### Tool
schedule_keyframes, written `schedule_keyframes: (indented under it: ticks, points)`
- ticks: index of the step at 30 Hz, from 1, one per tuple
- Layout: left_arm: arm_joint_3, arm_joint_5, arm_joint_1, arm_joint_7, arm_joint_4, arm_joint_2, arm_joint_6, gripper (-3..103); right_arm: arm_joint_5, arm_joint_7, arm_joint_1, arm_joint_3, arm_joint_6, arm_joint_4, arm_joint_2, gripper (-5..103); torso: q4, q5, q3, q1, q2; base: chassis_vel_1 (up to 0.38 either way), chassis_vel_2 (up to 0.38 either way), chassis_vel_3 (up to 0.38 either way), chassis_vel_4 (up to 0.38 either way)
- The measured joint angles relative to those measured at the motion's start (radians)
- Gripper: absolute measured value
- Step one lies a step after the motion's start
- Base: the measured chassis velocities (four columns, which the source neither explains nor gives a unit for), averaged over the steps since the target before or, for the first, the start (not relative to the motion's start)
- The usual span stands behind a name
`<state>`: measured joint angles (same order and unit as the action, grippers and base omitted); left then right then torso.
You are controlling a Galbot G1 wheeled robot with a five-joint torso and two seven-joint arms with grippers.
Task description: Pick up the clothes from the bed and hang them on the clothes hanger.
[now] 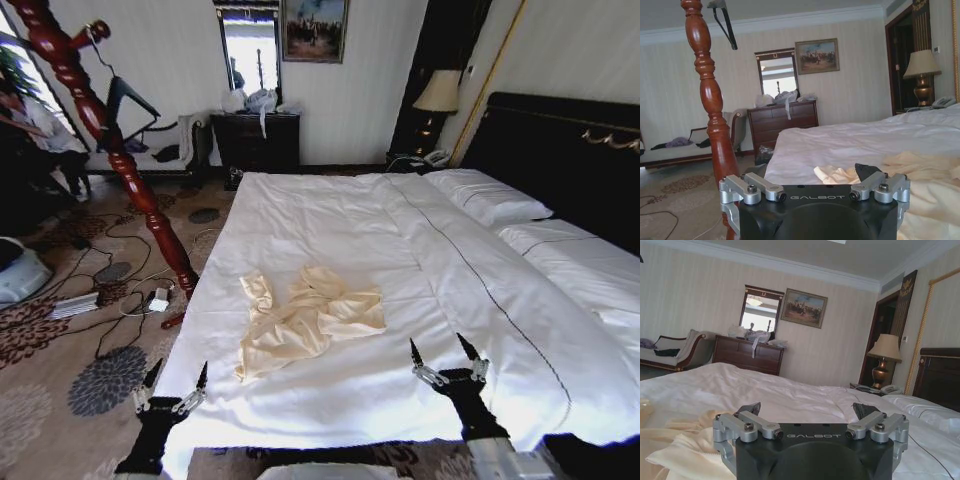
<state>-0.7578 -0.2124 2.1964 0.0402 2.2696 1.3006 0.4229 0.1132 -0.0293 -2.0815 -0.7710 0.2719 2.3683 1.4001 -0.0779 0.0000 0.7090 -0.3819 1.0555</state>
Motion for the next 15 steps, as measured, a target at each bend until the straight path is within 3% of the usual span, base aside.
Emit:
schedule_keyframes:
  ticks: [10,15]
  points:
    - [0.009,-0.002,-0.020,-0.014,-0.046,-0.015,-0.008,99,-0.005,0.000,0.001,0.006,0.000,-0.005,0.006,100,0.0000,0.0001,0.000,0.000,0.000,0.000,0.000,0.000,0.000]
    - [0.041,0.025,-0.057,-0.032,-0.104,-0.056,-0.028,100,-0.006,0.001,-0.001,0.004,0.000,-0.004,0.007,100,0.0000,-0.0001,0.000,0.000,0.000,0.000,0.000,0.000,0.000]
